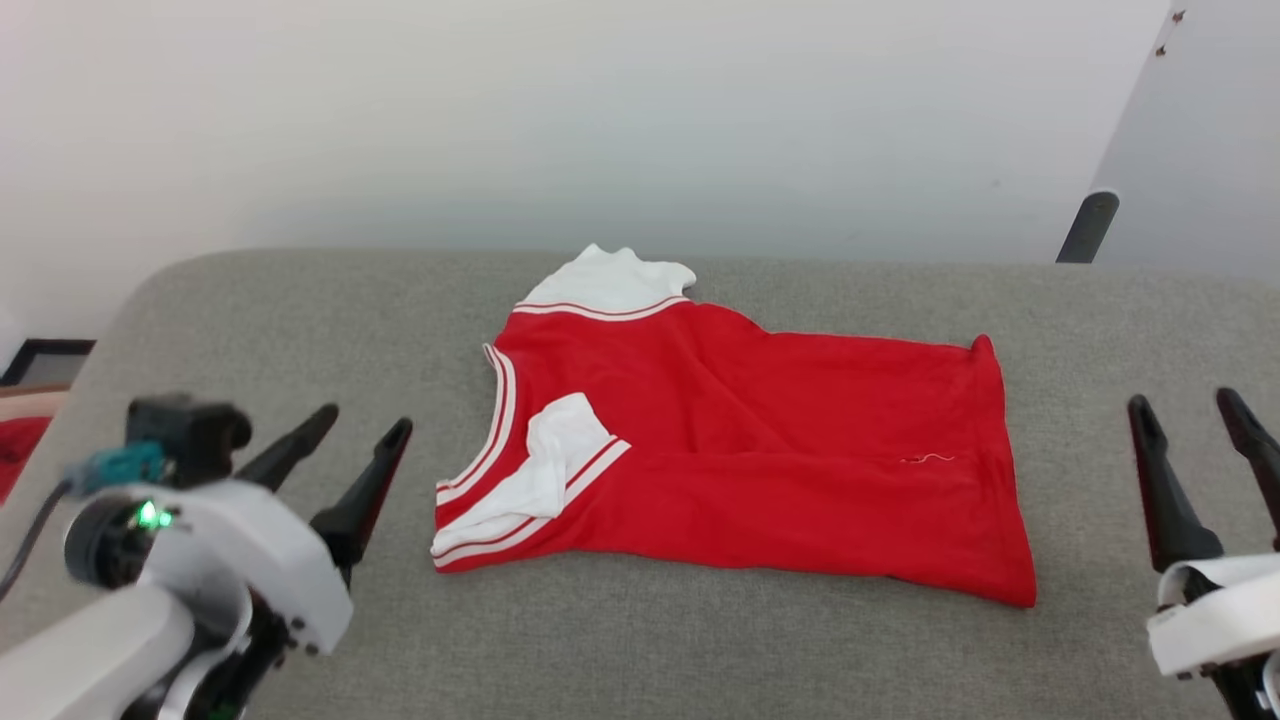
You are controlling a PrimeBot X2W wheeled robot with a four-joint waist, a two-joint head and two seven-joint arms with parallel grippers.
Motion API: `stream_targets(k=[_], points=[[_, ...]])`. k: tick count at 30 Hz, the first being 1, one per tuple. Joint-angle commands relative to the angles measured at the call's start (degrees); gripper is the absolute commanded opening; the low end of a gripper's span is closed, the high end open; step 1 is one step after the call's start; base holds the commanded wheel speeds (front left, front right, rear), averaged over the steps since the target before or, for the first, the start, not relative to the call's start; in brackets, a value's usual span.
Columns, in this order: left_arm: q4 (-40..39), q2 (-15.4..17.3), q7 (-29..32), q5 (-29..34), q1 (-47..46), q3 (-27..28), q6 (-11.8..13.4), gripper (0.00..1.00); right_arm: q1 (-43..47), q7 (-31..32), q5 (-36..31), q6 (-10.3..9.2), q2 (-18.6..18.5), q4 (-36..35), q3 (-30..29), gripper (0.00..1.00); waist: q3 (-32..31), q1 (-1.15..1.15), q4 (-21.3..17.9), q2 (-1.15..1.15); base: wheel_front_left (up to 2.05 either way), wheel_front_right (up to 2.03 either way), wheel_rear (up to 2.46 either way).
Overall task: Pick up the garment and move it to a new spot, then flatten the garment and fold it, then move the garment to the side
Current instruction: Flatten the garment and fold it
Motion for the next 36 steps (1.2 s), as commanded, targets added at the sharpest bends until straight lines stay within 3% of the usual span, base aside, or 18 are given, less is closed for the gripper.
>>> stream_targets(k=[1, 9, 17, 21, 29, 36], points=[[-0.88, 0.61, -1.29, -0.95, 1.95, 0.52, 0.78, 1.00, 1.25, -0.23, -0.56, -0.06, 0.51, -0.69, -0.91, 1.00, -0.62, 0.00, -0.01, 0.00, 0.00, 0.00, 0.00], [-5.81, 3.94, -6.66, -4.09, 9.81, 3.54, 4.69, 1.00, 5.65, -0.79, -1.00, -0.06, 3.72, -4.13, -4.97, 1.00, -0.73, 0.00, -1.11, 0.00, 0.00, 0.00, 0.00], [-5.63, 4.85, -6.96, -5.12, 13.59, 5.87, 4.86, 1.00, 5.81, -0.17, -0.50, -0.06, 4.42, -5.59, -5.16, 1.00, 1.92, 0.00, -3.46, 0.00, 0.00, 0.00, 0.00], [-3.42, 5.20, -0.65, -7.45, 12.16, 4.52, 3.67, 1.00, 4.18, -0.14, 0.02, -0.06, 4.44, -5.81, -4.65, 1.00, 4.51, 0.00, -4.92, 0.00, 0.00, 0.00, 0.00], [3.12, 4.40, 13.65, -7.81, 6.30, 0.86, -1.44, 1.00, 1.54, -0.61, 1.13, -0.05, 4.50, -5.30, -3.73, 1.00, 10.92, 0.00, -7.46, 0.00, 0.00, 0.00, 0.00], [8.71, 2.66, 18.18, -5.83, 2.25, -0.37, -4.10, 1.00, -0.57, -1.68, 1.97, -0.06, 4.73, -4.33, -3.37, 1.00, 16.05, 0.00, -8.96, 0.00, 0.00, 0.00, 0.00]])
